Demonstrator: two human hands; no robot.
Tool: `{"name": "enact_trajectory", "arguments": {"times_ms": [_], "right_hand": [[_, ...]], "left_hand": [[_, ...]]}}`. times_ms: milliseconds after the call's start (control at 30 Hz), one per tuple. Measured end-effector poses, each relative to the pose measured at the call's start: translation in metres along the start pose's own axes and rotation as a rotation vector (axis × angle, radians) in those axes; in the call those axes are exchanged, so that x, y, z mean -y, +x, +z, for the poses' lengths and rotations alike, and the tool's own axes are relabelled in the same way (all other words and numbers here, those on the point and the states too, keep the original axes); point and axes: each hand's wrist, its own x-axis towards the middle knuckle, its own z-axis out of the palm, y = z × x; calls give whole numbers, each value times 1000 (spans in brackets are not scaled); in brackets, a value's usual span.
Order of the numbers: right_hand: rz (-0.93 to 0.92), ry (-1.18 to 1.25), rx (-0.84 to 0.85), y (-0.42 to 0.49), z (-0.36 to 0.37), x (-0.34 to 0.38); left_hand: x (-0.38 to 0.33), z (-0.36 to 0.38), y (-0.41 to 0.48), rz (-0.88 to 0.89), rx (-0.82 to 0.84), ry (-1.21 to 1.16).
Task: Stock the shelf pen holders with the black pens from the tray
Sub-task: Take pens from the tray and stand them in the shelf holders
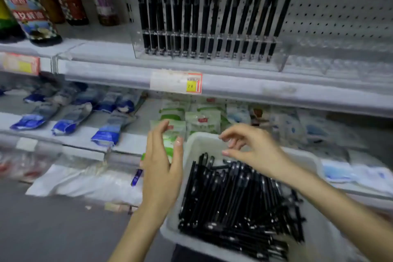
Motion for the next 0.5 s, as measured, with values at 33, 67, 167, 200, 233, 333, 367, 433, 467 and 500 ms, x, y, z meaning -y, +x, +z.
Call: {"name": "enact_trajectory", "arguments": {"times_ms": [33, 67, 167, 200, 233, 333, 367, 433, 467, 500], "right_hand": [[83, -5, 64, -10, 18, -21], [166, -27, 129, -20, 35, -39], [317, -173, 210, -39, 69, -81], [342, -210, 213, -42, 74, -88], [350, -251, 207, -44, 79, -91], [284, -429, 195, -44, 87, -95], [265, -479, 192, -43, 90, -95], [251, -542, 182, -39, 95, -96], [255, -565, 181, -38, 97, -97], [260, -587, 183, -37, 99, -98]], "left_hand": [[9, 6, -17, -53, 80, 22], [18, 10, -32, -120, 159, 42], [40, 16, -59, -274, 318, 103], [45, 17, -64, -319, 354, 114], [49, 17, -68, -354, 386, 120], [53, 16, -73, -377, 433, 122], [53, 15, -73, -377, 435, 113], [52, 16, -73, -386, 429, 86], [53, 16, -73, -392, 423, 75], [55, 16, -74, -395, 421, 73]]}}
